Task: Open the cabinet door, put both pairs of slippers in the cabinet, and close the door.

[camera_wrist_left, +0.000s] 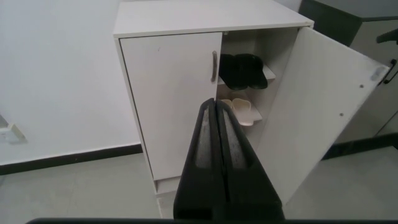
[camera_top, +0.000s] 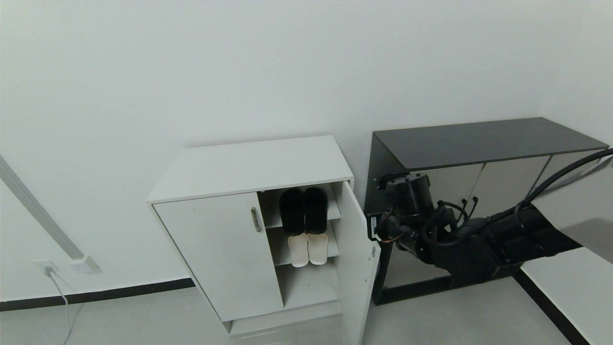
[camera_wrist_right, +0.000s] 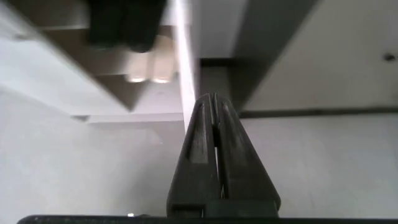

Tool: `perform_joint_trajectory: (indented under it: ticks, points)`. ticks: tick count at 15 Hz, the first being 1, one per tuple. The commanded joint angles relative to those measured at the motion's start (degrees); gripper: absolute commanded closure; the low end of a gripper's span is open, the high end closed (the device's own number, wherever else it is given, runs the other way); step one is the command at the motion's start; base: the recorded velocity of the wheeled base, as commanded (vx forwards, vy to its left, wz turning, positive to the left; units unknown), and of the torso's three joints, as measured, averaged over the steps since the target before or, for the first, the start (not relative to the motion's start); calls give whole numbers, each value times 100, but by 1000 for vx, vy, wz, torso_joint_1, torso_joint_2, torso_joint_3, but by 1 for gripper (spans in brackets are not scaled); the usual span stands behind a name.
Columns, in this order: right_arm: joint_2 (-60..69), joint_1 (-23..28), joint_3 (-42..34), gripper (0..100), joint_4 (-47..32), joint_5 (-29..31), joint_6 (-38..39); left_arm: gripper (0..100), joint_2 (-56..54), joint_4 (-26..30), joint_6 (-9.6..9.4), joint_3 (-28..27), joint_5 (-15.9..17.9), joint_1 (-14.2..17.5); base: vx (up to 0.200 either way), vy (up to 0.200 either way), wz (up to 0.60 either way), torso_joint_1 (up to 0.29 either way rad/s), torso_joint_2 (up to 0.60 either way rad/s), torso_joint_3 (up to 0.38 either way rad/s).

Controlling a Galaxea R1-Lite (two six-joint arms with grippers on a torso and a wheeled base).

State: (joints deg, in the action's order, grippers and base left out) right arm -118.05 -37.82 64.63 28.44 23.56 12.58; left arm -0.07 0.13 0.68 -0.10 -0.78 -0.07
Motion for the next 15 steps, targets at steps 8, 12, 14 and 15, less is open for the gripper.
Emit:
perform_joint_trajectory:
  ticks: [8, 12, 14, 15]
  points:
    - [300, -235, -1049, 100, 988, -159, -326, 100, 7, 4, 2, 1, -1, -1, 0, 0, 0, 0, 0, 0]
    - [257, -270, -1252, 100, 1243, -177, -362, 100, 7, 4, 2, 1, -1, -1, 0, 0, 300, 1, 1, 0]
    - [265, -279, -1304, 100, 1260, -194, -362, 100, 7, -5, 2, 1, -1, -1, 0, 0, 600, -2, 2, 2]
    - [265, -279, -1313, 100, 1287, -238, -362, 100, 7, -5, 2, 1, -1, -1, 0, 0, 600, 7, 2, 2]
